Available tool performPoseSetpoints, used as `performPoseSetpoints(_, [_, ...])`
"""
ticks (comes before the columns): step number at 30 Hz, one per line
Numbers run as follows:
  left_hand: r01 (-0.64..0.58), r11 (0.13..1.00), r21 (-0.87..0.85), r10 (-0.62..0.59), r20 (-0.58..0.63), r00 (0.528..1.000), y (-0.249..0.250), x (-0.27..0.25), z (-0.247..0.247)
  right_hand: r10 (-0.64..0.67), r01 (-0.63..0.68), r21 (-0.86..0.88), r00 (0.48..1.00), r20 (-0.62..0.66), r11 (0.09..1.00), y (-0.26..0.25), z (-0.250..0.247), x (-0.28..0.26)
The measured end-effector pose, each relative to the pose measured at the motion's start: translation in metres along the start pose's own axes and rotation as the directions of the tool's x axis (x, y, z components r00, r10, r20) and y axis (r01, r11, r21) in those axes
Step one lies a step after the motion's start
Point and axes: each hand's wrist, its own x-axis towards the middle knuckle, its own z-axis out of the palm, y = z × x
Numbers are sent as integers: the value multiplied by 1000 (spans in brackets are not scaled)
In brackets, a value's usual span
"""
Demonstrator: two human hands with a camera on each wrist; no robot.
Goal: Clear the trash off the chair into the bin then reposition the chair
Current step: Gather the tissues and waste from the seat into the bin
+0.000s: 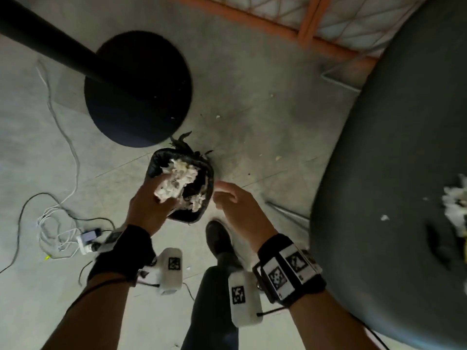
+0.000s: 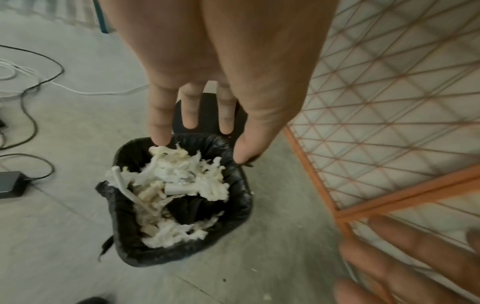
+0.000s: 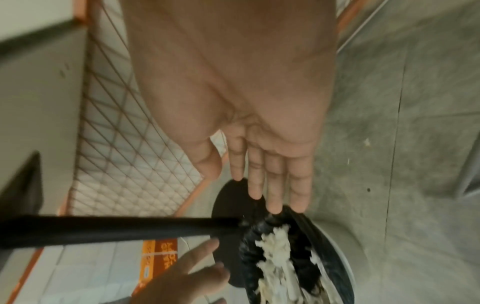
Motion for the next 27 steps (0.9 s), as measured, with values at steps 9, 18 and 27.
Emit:
performPoseSetpoints(9, [-393, 884, -253, 439, 160, 884, 209, -122, 51, -96, 232, 325, 918, -384, 917, -24, -198, -172])
performPoseSetpoints(18, [-781, 613, 117, 690, 401, 602, 423, -125, 219, -303, 67, -325, 574, -761, 943, -23, -442, -183])
performPoseSetpoints(27, [-819, 285, 498, 552, 613, 565, 520, -93, 292, -264, -246, -595, 722, -639, 765, 28, -507, -136])
